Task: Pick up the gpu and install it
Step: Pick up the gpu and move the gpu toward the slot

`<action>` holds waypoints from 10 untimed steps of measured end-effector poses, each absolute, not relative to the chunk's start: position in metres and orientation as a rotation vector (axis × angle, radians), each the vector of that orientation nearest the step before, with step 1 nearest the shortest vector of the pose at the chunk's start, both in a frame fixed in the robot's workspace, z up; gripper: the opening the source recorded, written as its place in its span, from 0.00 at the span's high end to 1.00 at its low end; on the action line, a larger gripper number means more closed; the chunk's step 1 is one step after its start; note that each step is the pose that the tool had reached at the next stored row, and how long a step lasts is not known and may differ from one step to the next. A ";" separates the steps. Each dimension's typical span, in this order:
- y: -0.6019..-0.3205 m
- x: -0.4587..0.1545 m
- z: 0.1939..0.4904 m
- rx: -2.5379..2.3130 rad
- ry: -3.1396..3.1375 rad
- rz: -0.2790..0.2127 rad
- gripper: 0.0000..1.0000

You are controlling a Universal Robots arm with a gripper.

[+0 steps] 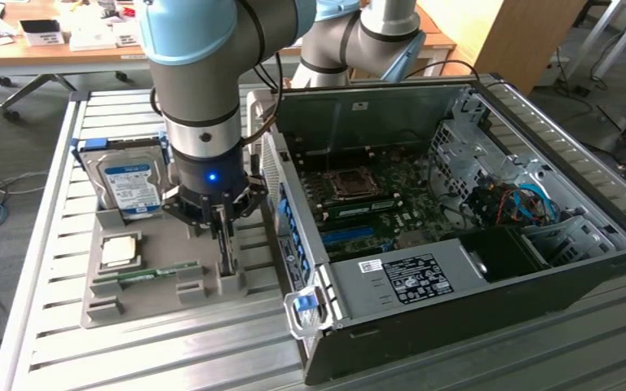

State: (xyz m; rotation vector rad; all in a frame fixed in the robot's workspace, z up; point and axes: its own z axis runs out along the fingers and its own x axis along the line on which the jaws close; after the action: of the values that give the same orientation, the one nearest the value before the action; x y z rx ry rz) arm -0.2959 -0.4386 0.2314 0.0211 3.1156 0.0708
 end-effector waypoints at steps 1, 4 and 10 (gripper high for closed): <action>-0.439 -0.296 0.231 0.021 3.116 0.071 0.73; -0.439 -0.296 0.231 0.021 3.116 0.071 0.73; -0.439 -0.296 0.240 0.021 3.116 0.071 0.73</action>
State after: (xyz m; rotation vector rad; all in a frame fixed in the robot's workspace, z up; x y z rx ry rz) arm -0.2959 -0.4386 0.2395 0.0211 3.1157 0.0708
